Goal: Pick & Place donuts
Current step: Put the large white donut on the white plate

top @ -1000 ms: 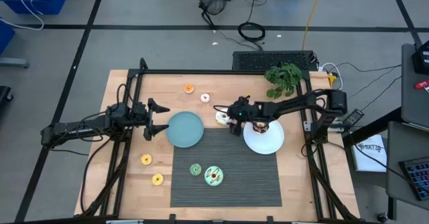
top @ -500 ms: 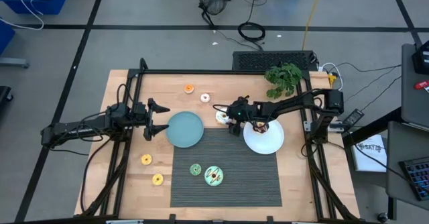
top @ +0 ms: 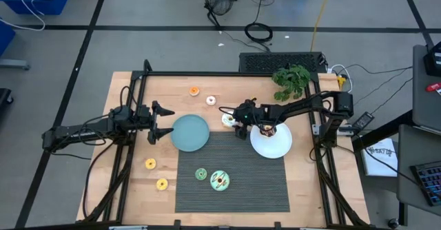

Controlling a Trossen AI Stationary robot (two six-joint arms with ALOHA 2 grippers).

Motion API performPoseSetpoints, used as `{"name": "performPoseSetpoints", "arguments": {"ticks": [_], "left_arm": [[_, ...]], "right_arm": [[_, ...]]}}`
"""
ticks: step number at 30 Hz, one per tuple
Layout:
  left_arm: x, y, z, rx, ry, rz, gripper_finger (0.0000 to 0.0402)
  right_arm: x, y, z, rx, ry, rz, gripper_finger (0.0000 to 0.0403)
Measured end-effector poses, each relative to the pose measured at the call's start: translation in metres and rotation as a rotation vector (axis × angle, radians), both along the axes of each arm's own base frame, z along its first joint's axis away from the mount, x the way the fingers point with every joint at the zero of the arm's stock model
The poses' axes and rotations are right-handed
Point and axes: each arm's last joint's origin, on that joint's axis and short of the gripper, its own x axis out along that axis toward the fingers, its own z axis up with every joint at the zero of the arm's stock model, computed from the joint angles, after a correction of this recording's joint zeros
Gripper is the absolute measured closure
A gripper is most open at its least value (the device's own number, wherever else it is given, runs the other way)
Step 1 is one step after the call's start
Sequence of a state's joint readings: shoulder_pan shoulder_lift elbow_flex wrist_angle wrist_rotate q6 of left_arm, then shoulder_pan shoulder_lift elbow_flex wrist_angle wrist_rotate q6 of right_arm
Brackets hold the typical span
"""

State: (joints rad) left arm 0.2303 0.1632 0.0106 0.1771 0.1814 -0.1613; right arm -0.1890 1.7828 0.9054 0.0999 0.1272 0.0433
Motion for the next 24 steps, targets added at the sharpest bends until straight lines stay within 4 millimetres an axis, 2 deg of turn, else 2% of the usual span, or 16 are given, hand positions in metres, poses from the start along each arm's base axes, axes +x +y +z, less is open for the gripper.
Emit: {"name": "performPoseSetpoints", "arguments": {"ticks": [7,15,24], "left_arm": [[0.0000,0.0000,0.0000,0.000,0.000,0.000,0.0023],[0.0000,0.0000,0.0000,0.000,0.000,0.000,0.0023],[0.0000,0.0000,0.0000,0.000,0.000,0.000,0.0023]], "right_arm": [[-0.0008,0.0002,-0.0007,0.001,0.012,0.001,0.0094],[-0.0022,-0.0020,-0.0015,0.036,0.011,-0.046,0.0049],[-0.0009,-0.0019,-0.0004,0.033,-0.006,-0.044,0.0049]]}}
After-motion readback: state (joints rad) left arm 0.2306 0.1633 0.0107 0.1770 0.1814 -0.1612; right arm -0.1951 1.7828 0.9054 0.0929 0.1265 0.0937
